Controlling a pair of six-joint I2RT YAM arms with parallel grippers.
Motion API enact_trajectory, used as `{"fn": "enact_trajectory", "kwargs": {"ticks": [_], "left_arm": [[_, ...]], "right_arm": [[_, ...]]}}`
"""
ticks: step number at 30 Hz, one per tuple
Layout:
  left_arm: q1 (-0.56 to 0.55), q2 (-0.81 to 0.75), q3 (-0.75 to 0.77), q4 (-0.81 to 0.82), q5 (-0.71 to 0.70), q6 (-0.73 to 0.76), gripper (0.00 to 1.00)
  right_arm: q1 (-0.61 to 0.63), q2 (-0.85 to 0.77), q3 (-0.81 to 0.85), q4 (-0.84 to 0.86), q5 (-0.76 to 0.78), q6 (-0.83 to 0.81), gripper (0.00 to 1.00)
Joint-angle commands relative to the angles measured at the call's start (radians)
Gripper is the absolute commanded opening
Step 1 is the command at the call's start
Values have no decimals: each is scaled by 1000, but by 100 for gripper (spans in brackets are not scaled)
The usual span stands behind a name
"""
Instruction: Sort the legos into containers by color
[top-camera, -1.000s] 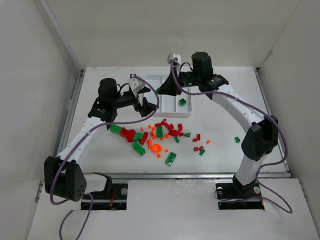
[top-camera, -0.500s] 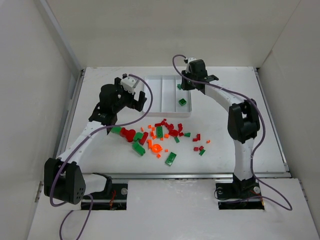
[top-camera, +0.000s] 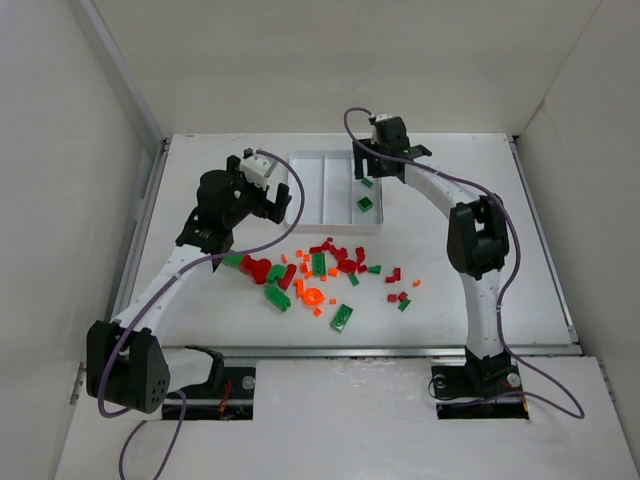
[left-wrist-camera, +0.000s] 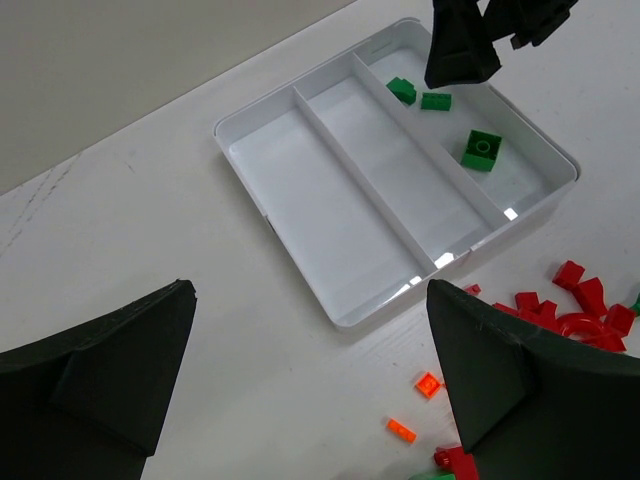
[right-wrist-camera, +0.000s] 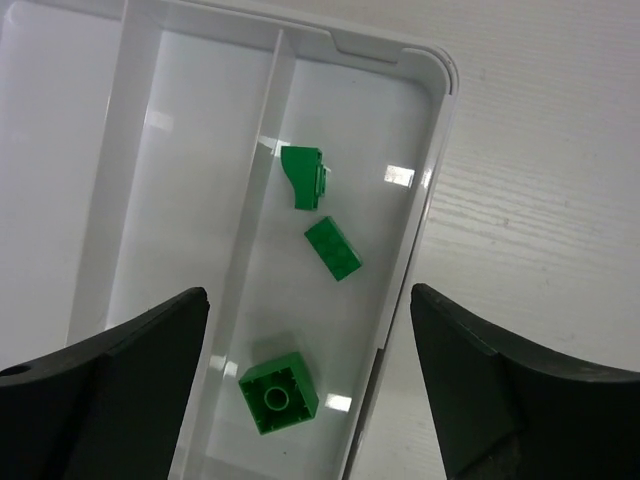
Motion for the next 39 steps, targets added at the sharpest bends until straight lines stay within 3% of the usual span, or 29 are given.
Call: {"fn": "enact_trajectory", "kwargs": {"ticks": [1, 4, 12, 17, 21, 29, 37, 39], "left_arm": [[-3, -37, -7, 33, 8, 10, 100], [-3, -48, -16, 33, 17, 19, 100], [-3, -101, -143, 140, -10, 19, 100], [-3, -138, -202, 211, -10, 19, 100], [-3, -174, -248, 251, -21, 39, 100], [-3, -197, -294, 298, -49, 57, 100], [6, -197, -294, 338, -58, 87, 100], [6, -197, -303, 349, -58, 96, 100]], "right_arm": [[-23, -140, 0, -30, 53, 5, 87], [-66, -271, -75, -100, 99, 76, 100], [-381, -634, -584, -384, 140, 322, 100], [-440, -702, -769, -415, 150, 352, 100], [-449, -693, -821, -426, 81, 347, 100], [-471, -583, -800, -479, 142, 252, 95], [-480, -478, -754, -490, 108, 205, 95], [-480, -466, -754, -490, 93, 195, 90]]}}
